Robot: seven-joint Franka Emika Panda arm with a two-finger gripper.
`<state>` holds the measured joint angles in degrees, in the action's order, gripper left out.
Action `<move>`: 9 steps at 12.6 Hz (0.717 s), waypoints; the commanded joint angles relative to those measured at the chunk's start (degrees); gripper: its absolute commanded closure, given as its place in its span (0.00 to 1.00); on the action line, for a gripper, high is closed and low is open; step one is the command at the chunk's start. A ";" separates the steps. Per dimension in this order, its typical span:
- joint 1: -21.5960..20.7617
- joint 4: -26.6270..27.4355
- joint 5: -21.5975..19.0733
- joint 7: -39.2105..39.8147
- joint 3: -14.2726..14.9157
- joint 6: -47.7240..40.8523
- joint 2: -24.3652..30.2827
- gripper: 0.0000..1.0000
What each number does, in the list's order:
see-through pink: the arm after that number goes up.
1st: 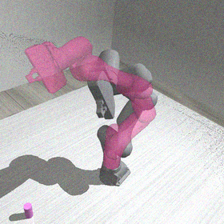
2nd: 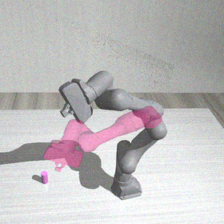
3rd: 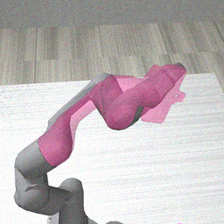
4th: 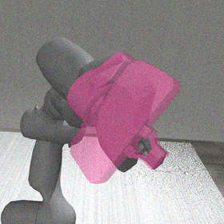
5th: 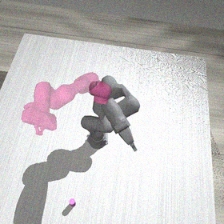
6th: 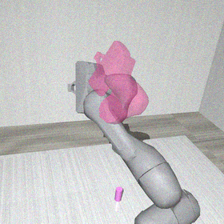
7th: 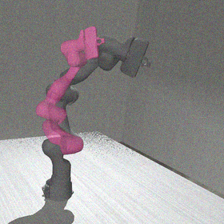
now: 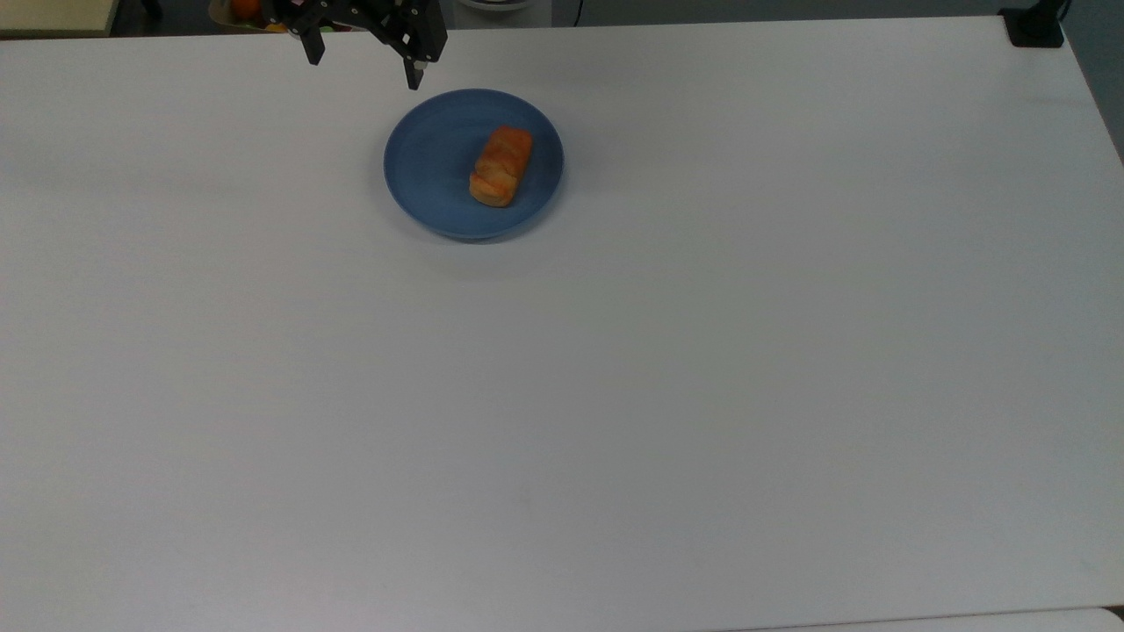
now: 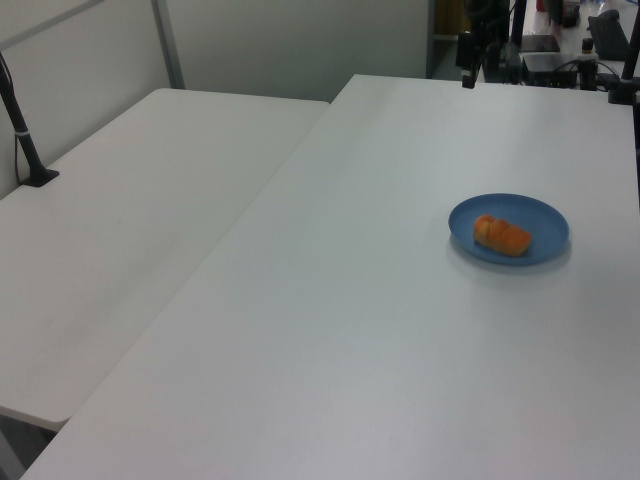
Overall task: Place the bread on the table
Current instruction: 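Lower the open gripper over the orange bread roll on the blue plate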
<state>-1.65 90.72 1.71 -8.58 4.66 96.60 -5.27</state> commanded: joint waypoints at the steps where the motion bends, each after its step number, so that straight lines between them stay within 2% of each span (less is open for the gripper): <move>1: -0.29 -0.36 0.23 -1.09 0.26 -1.59 0.70 0.00; 4: -0.29 -0.19 0.14 -0.39 0.27 -1.24 0.70 0.00; 6: -0.46 2.17 0.05 -0.21 0.35 -1.50 2.18 0.00; 9: -2.30 15.67 -0.04 -0.21 0.27 0.86 8.06 0.00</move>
<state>-2.03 94.81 1.67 -8.55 4.59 95.76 -3.73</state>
